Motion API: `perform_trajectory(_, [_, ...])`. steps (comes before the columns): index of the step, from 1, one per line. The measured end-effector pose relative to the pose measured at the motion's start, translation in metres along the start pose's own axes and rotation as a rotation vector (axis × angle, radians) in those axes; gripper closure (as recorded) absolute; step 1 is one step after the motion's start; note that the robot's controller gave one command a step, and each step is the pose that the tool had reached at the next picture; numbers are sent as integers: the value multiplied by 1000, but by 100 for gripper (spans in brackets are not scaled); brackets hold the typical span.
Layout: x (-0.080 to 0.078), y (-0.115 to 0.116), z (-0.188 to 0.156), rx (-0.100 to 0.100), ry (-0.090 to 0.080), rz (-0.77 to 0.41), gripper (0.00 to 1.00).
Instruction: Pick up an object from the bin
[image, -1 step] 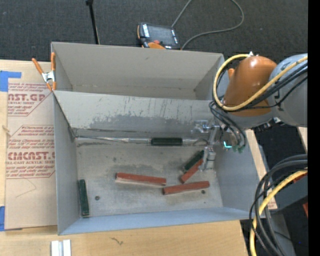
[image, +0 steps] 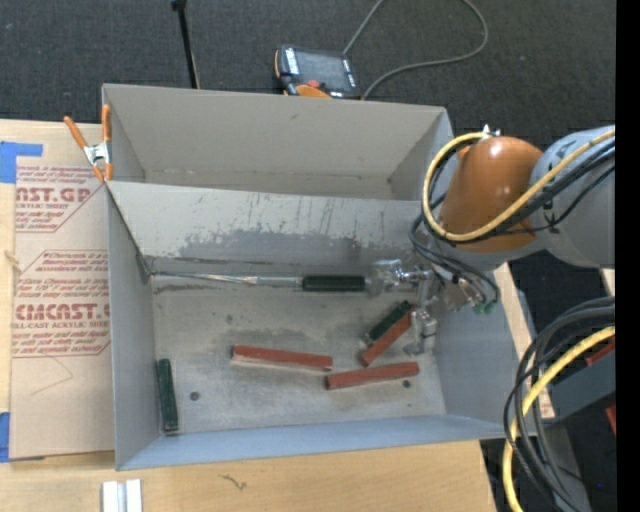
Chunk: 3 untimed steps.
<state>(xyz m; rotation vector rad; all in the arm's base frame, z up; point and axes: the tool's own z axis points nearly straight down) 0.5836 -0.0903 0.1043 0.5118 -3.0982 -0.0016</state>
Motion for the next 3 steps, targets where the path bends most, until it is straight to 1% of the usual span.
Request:
perform_trajectory(1, [-7, 10, 35, 0, -1, -204, 0])
perform_trajectory(2, [-7, 9, 34, 1, -2, -203, 100])
perform_trajectory(3, [34, 10, -143, 7, -9, -328, 100])
